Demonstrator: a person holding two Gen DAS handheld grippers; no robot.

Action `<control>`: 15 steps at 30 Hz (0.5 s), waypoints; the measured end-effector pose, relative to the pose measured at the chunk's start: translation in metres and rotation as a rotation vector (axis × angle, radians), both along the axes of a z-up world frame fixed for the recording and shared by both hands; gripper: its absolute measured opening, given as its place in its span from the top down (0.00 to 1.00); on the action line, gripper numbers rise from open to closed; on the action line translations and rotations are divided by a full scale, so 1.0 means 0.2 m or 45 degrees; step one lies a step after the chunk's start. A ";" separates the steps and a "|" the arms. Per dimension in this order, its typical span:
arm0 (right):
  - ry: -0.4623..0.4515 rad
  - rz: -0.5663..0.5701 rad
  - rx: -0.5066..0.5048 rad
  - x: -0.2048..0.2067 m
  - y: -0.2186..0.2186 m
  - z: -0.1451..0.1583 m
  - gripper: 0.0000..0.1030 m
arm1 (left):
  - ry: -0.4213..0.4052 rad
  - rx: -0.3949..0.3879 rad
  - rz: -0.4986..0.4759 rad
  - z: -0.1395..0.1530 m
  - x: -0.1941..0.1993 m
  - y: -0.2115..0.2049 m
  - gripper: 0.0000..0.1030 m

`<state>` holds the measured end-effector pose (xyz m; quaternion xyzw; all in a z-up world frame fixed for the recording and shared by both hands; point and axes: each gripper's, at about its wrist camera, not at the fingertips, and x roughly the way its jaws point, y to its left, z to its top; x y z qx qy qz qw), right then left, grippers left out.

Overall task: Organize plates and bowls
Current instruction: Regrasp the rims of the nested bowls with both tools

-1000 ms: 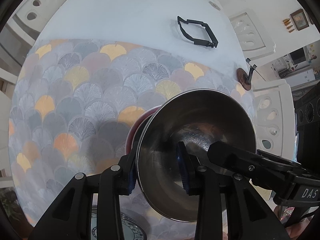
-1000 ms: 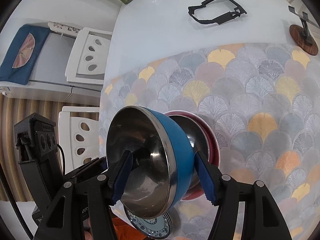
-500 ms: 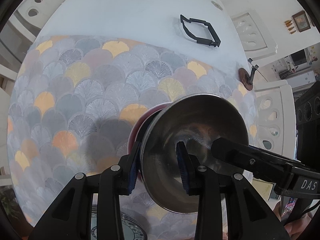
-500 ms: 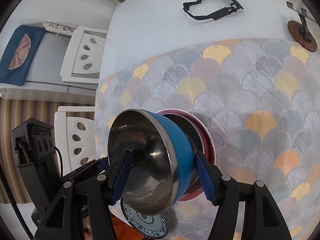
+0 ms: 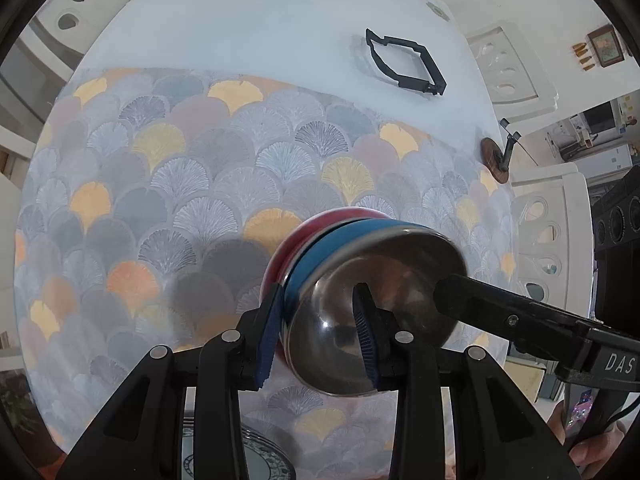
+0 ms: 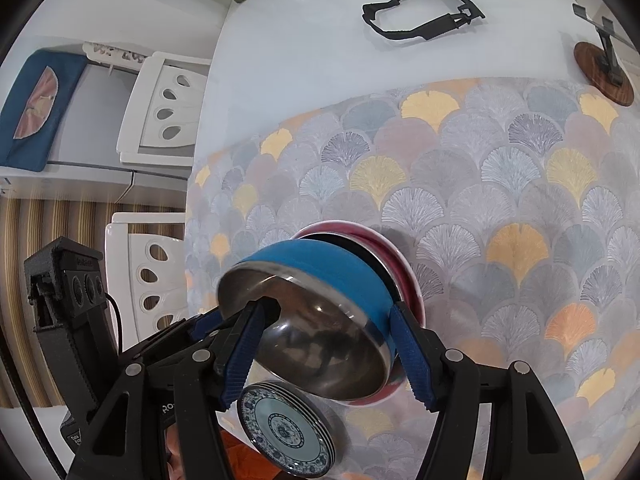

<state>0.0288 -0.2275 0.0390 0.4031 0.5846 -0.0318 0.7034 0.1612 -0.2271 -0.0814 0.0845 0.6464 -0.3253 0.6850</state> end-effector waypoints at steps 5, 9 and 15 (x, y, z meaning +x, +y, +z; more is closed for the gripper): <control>-0.010 -0.002 0.010 0.00 -0.02 0.01 0.38 | 0.003 -0.016 0.004 0.01 0.01 0.00 0.67; -0.010 -0.004 -0.022 0.00 -0.05 0.03 0.38 | -0.012 -0.022 0.028 0.03 0.04 0.02 0.66; -0.006 -0.028 -0.044 -0.02 -0.11 0.02 0.33 | -0.003 0.012 0.050 -0.02 0.09 0.05 0.64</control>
